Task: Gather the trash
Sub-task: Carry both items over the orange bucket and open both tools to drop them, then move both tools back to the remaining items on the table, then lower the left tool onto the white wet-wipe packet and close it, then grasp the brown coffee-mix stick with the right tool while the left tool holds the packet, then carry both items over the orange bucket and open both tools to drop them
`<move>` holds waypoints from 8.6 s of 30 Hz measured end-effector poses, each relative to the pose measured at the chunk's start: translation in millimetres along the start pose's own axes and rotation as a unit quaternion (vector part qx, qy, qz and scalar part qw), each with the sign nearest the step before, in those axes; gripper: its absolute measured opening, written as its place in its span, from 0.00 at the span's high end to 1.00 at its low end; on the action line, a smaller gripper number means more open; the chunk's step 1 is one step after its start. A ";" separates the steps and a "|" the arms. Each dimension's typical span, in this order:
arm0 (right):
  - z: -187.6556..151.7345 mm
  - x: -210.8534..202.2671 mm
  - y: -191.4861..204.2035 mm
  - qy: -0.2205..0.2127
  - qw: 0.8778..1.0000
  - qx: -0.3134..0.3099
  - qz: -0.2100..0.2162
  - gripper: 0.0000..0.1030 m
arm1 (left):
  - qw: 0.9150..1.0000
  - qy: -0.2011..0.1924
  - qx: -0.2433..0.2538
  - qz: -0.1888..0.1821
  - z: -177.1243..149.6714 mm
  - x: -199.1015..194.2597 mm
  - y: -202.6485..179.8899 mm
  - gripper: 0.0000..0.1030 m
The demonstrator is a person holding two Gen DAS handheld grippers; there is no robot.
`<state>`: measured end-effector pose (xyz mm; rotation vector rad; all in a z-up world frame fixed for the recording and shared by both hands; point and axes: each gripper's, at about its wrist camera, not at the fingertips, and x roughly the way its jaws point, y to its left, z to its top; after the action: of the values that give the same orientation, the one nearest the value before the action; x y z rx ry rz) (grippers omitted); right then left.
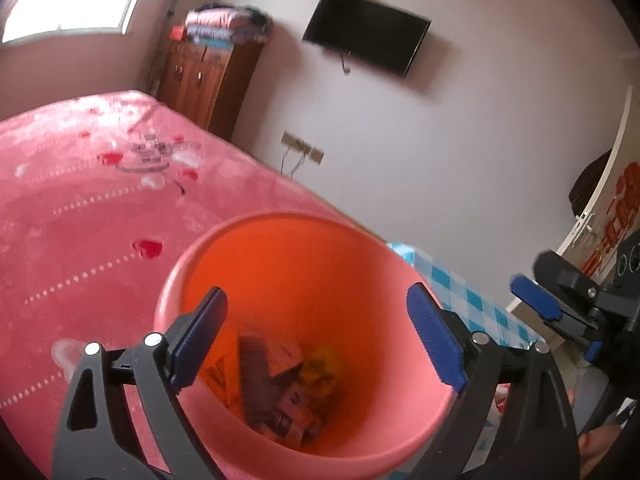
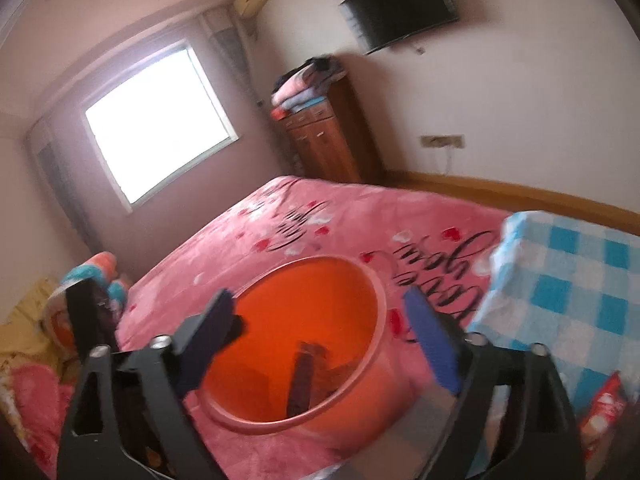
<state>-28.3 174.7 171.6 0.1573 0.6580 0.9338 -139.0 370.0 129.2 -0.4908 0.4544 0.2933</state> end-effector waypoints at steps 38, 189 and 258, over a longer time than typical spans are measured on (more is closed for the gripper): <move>-98.2 -144.7 -77.4 -0.157 0.964 -0.058 -0.207 0.05 | 0.985 -0.061 0.151 -0.062 -59.2 -38.8 -114.4 0.07; -147.0 -89.7 -249.5 0.091 0.955 0.065 -0.276 0.68 | 0.955 0.238 0.146 -0.096 -161.7 112.2 -188.3 0.18; -23.9 -119.8 -69.4 -0.038 0.994 0.019 -0.100 0.96 | 0.986 0.040 0.095 -0.133 -45.7 -16.3 -132.7 0.38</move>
<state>-44.1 35.3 179.5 0.1573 0.6094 0.7185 -119.1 232.0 152.2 -0.3725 0.4840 -0.0286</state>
